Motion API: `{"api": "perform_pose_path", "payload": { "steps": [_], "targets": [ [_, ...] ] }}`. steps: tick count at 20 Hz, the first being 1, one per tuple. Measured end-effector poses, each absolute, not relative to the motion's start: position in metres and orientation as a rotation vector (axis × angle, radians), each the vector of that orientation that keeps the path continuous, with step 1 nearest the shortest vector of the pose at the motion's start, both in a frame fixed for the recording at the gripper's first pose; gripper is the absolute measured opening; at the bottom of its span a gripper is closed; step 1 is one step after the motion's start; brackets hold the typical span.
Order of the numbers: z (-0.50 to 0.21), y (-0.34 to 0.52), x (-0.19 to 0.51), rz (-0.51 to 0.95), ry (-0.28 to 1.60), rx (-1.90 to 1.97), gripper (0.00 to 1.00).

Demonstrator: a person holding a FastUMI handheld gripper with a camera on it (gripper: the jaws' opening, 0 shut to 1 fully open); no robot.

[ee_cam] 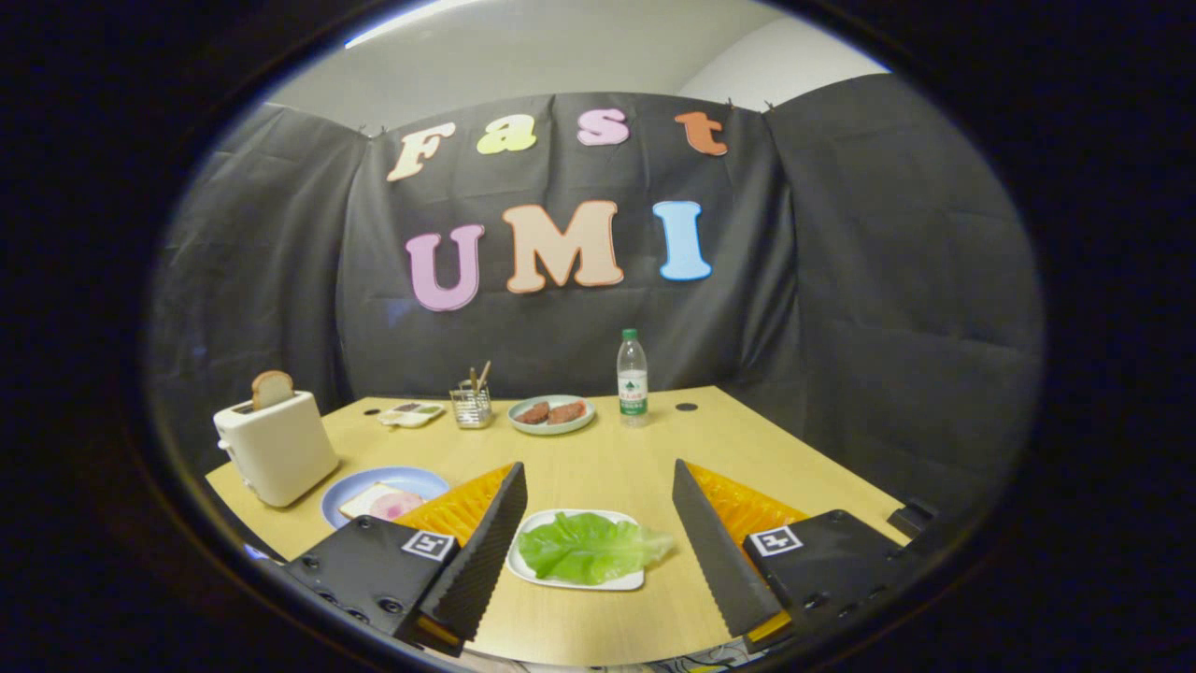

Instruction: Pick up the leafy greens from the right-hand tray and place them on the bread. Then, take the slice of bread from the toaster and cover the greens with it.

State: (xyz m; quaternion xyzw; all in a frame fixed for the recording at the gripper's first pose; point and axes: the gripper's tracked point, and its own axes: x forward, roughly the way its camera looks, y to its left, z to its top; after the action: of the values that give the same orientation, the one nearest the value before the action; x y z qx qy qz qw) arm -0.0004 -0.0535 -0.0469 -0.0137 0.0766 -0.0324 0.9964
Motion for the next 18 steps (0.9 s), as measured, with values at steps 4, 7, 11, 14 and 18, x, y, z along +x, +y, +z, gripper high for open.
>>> {"api": "perform_pose_path", "payload": {
  "steps": [4,7,11,14,18],
  "targets": [
    [-0.071,-0.078,0.008,-0.105,0.239,-0.014,0.98],
    [-0.093,-0.098,0.013,-0.143,0.303,0.003,0.98],
    [-0.121,-0.108,0.020,-0.143,0.391,0.035,0.97],
    [-0.140,-0.112,0.028,-0.144,0.457,0.072,0.96],
    [-0.160,-0.108,0.043,-0.147,0.509,0.096,0.95]
  ]
}}
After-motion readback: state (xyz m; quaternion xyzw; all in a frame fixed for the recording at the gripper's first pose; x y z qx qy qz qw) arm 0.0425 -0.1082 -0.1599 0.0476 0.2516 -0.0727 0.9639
